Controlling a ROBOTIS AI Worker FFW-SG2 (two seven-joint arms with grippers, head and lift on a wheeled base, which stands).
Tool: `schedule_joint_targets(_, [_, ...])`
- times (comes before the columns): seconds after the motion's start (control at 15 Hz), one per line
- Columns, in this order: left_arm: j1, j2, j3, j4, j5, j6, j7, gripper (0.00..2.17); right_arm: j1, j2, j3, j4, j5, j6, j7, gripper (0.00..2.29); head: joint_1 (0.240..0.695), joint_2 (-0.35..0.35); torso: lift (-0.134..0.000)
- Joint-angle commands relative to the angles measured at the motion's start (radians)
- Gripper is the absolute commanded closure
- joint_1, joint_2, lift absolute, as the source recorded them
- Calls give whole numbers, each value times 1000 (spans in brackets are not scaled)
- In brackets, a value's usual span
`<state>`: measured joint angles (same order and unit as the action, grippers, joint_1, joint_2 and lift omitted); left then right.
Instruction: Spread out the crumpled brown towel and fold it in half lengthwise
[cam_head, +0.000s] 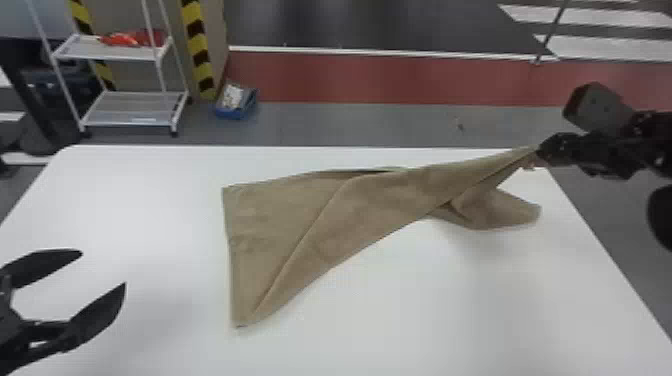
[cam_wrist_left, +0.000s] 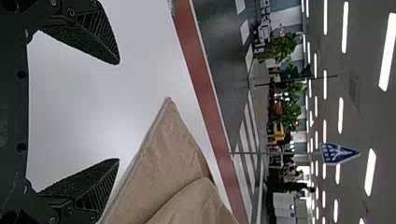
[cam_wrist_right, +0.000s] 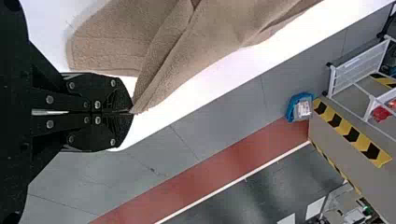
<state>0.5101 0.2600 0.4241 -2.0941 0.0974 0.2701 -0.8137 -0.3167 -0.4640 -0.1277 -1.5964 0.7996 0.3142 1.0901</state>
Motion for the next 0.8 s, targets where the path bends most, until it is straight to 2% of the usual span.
schedule_joint_targets(0.0, [27,2,-45,-55,-48,27,-30,174,130,2,-50,-48,15,-33,-9,1204,695,-116,-125])
schedule_joint_targets(0.13, [31,2,-87,-60,-76,39,-32,201,208,4,-79,-51,44,-63,-38,1204,695,-150,-125])
schedule_joint_targets(0.33, [33,2,-153,-70,-123,61,-56,205,266,15,-145,-42,36,-85,-62,1204,695,-208,-125])
schedule_joint_targets(0.4, [41,2,-171,-89,-154,70,-78,208,269,18,-162,-28,29,-82,-67,1204,695,-252,-125])
schedule_joint_targets(0.73, [71,-24,-265,-201,-266,150,-93,208,234,73,-188,82,39,-88,-105,1204,695,-342,-125])
